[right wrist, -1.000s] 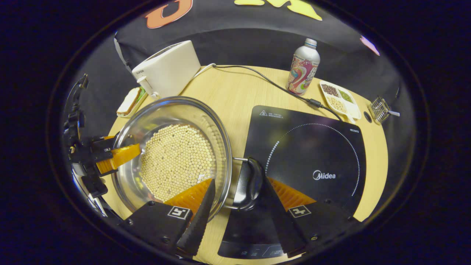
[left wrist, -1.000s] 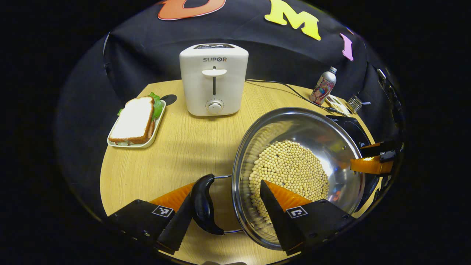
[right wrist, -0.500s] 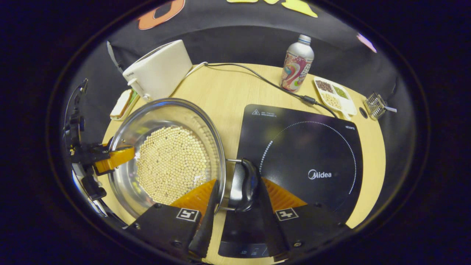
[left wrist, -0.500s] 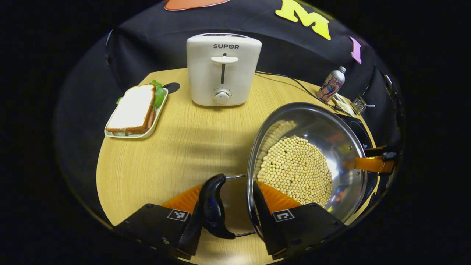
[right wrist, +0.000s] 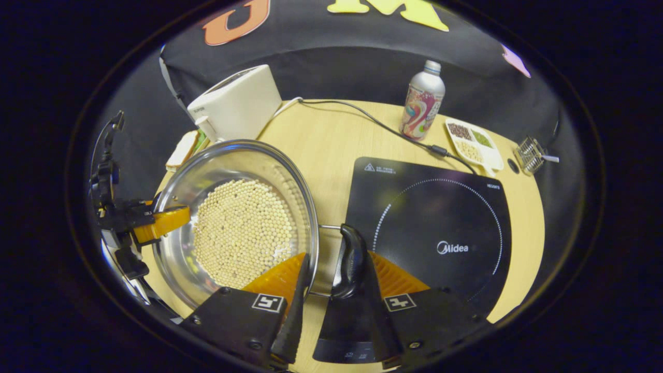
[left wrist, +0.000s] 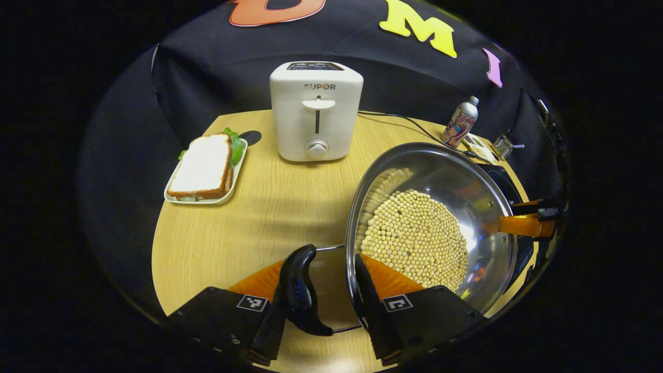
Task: First push the handle of the pot to place it horizontally, then grasp the pot with both hands and set it on the induction cooktop.
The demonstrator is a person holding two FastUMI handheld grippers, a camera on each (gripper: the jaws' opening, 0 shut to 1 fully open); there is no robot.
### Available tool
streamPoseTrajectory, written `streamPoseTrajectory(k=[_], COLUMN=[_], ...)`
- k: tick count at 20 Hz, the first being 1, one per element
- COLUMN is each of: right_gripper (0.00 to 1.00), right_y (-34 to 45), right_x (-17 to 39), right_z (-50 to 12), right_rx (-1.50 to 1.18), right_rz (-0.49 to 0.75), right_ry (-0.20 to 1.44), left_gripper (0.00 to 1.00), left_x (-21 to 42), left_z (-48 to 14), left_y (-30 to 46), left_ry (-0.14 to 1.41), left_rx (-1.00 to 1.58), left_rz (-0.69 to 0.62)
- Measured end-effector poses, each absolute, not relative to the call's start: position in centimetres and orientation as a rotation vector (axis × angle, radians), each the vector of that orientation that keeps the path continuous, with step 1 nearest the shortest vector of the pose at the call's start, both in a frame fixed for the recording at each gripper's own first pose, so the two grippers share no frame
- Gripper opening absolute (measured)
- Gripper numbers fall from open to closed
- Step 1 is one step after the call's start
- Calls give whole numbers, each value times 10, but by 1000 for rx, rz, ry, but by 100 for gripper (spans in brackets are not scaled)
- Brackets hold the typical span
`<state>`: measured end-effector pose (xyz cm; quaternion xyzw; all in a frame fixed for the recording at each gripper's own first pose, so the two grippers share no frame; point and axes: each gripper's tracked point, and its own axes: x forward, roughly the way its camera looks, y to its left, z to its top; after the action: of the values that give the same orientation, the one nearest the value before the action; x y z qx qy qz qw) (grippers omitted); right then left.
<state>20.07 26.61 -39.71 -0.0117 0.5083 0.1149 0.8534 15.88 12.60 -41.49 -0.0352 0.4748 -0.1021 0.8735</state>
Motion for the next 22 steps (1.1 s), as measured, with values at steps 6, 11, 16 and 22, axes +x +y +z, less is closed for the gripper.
streamPoseTrajectory(k=[6,11,16,22], right_gripper=[54,54,54,53], right_y=[256,236,205,152], right_x=[196,188,180,167], right_z=[-372,-350,-338,-328], right_rx=[-5,4,28,36], right_rz=[244,231,195,147], right_ry=[1024,976,948,935], left_gripper=[65,65,65,65], left_x=[154,151,150,153], left_z=[-385,-360,-349,-339], left_y=[123,107,79,25], left_ry=[950,914,891,887], left_rx=[-60,-49,-33,-32], left_rz=[-218,-240,-274,-315])
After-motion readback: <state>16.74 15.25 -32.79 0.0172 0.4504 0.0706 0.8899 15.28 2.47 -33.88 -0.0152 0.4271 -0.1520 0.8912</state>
